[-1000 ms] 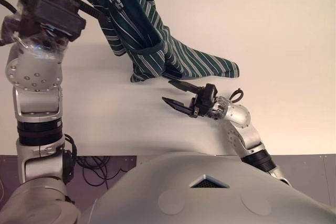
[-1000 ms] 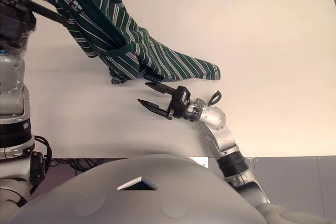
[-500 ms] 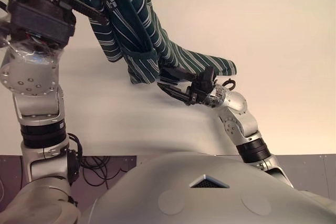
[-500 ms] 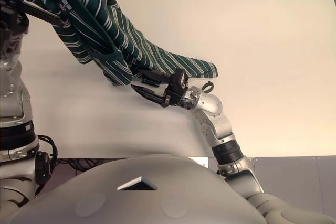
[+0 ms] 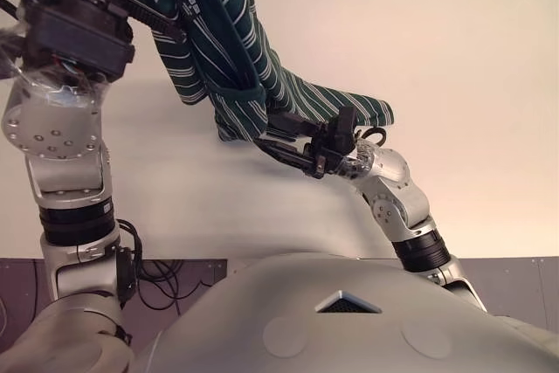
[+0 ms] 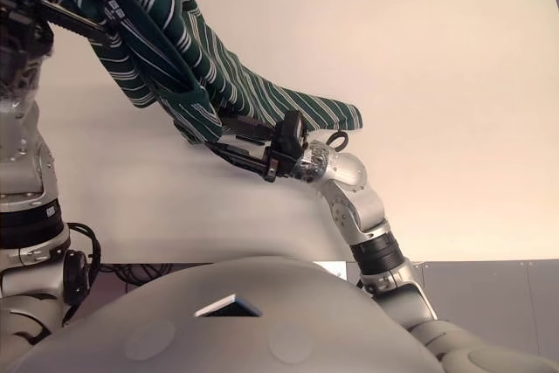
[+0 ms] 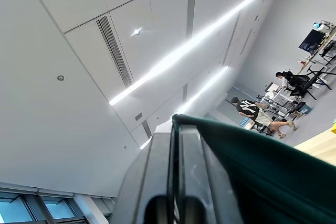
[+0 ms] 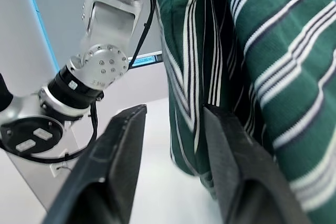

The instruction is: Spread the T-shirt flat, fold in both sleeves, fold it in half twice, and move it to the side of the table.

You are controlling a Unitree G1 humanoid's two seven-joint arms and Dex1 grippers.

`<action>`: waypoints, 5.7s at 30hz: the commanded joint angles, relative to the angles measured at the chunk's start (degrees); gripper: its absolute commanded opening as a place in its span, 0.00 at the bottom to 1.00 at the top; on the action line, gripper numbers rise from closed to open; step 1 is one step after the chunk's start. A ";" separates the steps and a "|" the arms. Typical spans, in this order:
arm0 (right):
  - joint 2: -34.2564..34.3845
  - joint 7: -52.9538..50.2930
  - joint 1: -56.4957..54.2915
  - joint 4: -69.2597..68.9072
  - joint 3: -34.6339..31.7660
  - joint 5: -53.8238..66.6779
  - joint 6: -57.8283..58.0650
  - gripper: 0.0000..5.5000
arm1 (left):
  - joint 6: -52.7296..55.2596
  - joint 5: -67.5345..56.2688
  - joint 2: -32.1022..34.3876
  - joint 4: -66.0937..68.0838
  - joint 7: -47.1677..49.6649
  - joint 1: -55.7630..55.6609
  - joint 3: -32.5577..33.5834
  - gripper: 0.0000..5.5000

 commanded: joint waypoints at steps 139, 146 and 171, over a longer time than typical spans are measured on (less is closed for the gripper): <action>-26.51 -2.81 -43.82 41.00 -12.71 -18.14 -40.24 0.01 | -9.32 1.84 -3.18 86.49 -31.19 -51.42 -17.96 0.00; -46.55 15.85 2.59 3.04 -12.10 -0.64 -23.73 0.01 | 10.84 -37.51 32.64 12.41 -63.77 13.63 -25.90 0.00; -46.41 7.52 36.84 -18.07 -21.69 -12.51 -15.72 0.09 | 14.19 -5.49 29.88 -6.74 -43.89 41.71 -19.51 0.10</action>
